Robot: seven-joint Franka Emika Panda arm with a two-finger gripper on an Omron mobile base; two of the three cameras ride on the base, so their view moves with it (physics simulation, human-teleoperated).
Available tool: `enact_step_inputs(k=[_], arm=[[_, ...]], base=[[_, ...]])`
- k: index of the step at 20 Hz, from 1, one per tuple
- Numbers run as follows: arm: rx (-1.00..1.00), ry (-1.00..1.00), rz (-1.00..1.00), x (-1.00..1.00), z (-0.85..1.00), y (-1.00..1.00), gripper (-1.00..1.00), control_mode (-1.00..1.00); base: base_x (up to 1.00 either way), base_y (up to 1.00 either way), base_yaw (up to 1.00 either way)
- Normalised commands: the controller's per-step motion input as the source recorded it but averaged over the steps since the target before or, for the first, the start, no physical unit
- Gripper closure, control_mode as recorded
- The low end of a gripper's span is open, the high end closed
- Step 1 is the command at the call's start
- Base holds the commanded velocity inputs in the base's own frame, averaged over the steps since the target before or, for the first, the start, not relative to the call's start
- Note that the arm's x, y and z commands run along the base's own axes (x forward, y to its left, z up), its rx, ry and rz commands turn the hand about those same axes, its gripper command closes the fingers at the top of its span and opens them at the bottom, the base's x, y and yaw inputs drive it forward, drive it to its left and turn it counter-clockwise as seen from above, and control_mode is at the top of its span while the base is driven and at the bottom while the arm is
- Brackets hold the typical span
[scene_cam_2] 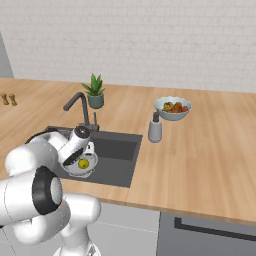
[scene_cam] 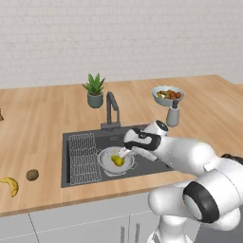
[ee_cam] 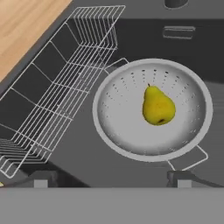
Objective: Put the colander in the sink, put the kiwi, pear, banana in the colander, and turn on the sink faucet and pour water over the colander.
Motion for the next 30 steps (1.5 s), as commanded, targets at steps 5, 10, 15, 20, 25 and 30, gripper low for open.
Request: enact_step_inputs(k=[5, 10, 15, 20, 25, 30], arm=[[-0.02, 0.01, -0.2, -0.39, 0.69, 0.59, -1.0, -1.0], [-0.03, 0.13, -0.04, -0.03, 0.73, 0.79, -1.0, -1.0], [-0.07, 0.17, 0.0, -0.05, 0.45, 0.91, -1.0, -1.0], [-0.17, 0.06, 0.01, 0.0, 0.25, 1.0, -1.0, -1.0], [-0.13, 0.0, -0.07, -0.03, -0.1, 0.96, -1.0, -1.0], [0.0, 0.11, -0.11, -0.05, -0.05, 0.59, -1.0, -1.0]], base=[[0.0, 0.0, 0.0], [0.0, 0.0, 0.0], [0.0, 0.0, 0.0], [0.0, 0.0, 0.0], [0.0, 0.0, 0.0], [0.0, 0.0, 0.0]])
